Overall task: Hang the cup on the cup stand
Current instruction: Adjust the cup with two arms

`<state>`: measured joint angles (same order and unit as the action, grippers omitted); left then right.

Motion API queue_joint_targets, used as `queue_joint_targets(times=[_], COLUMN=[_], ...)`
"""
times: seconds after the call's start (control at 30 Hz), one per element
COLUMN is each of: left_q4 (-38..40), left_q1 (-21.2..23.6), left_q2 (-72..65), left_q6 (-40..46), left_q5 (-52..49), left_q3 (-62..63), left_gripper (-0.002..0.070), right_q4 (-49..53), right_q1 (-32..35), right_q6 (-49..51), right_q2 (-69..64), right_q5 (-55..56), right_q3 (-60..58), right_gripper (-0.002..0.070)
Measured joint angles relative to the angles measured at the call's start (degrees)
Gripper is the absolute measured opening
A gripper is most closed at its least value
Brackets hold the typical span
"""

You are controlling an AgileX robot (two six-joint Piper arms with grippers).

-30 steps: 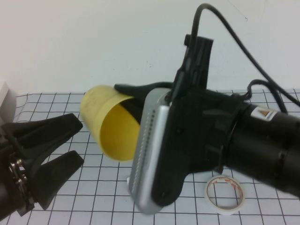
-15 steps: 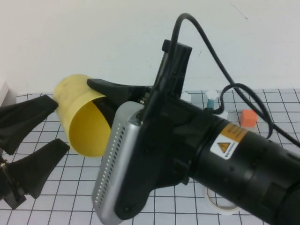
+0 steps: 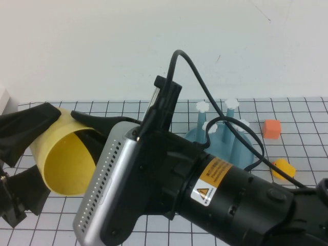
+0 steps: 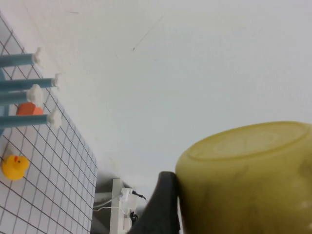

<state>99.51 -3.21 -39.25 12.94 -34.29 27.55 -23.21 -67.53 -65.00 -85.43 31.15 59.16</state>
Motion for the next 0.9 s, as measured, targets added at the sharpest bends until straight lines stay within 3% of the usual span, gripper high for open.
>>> queue_joint_targets(times=[0.2,0.67,0.9], left_q4=[0.0,0.0,0.0], left_q1=[0.0,0.0,0.0], left_q2=[0.0,0.0,-0.3], left_q6=[1.6,6.5,8.6], left_q5=[1.2,1.9,2.3], left_q3=[0.0,0.0,0.0], left_gripper=[0.0639,0.0638,0.0638], right_q4=[1.4,2.0,-4.0], right_q1=[0.2,0.2,0.1], right_q6=[2.9,7.2,7.0], right_q2=[-0.6,-0.6,-0.6], right_q5=[-0.1,0.9,0.5], right_q3=[-0.2,-1.3,-1.3], right_gripper=[0.0026,0.0032,0.0036])
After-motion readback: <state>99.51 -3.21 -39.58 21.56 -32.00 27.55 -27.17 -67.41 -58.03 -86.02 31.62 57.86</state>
